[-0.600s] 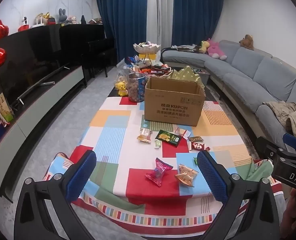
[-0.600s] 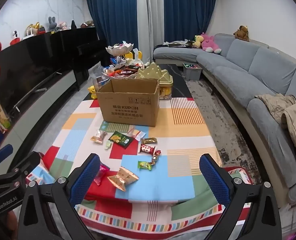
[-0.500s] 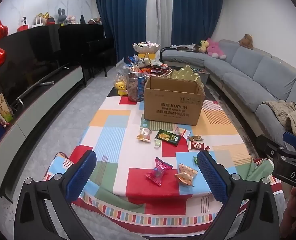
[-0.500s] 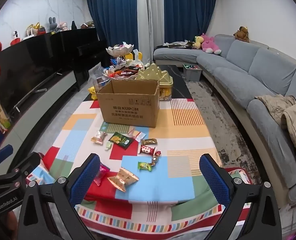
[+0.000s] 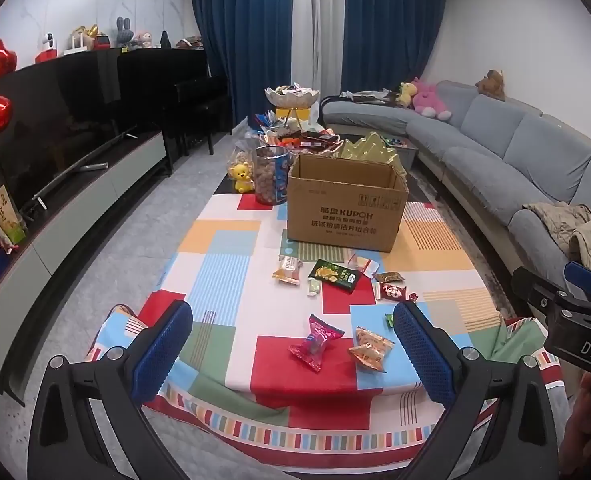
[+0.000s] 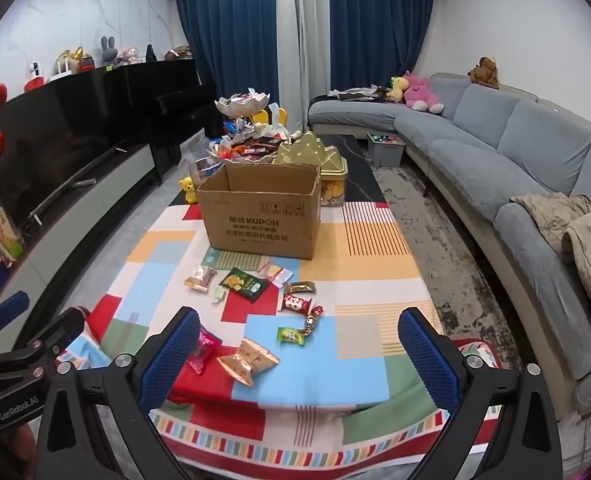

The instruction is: Organize snacks

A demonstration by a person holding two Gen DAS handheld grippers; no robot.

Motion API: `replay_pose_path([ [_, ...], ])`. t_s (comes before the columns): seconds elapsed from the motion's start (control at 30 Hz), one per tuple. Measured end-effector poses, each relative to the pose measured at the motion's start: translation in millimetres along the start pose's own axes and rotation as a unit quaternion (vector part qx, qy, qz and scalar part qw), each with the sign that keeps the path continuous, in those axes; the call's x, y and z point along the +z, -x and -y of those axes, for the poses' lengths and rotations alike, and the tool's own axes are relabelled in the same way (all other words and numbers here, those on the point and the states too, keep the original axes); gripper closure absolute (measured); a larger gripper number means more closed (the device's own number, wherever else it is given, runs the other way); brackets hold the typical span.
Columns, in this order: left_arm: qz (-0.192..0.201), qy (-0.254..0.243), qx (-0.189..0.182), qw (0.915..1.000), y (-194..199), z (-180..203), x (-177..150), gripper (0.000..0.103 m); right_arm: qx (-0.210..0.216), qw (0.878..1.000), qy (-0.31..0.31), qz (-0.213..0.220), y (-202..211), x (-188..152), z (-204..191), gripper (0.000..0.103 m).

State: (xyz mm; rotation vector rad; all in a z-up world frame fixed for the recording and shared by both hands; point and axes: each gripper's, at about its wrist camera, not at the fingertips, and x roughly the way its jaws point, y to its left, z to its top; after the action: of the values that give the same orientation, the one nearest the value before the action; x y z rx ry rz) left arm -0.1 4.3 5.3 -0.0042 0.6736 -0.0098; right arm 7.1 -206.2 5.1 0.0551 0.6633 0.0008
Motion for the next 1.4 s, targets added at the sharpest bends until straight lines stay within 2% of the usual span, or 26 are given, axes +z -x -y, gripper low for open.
replay_pose_path([
  [1.4,0.000,0.002,-0.002,1.0000,-1.4,-1.3,-3.1,0.001,0.003,1.000,0.005,0.008,6.4,2.9,-0.5,0.002],
])
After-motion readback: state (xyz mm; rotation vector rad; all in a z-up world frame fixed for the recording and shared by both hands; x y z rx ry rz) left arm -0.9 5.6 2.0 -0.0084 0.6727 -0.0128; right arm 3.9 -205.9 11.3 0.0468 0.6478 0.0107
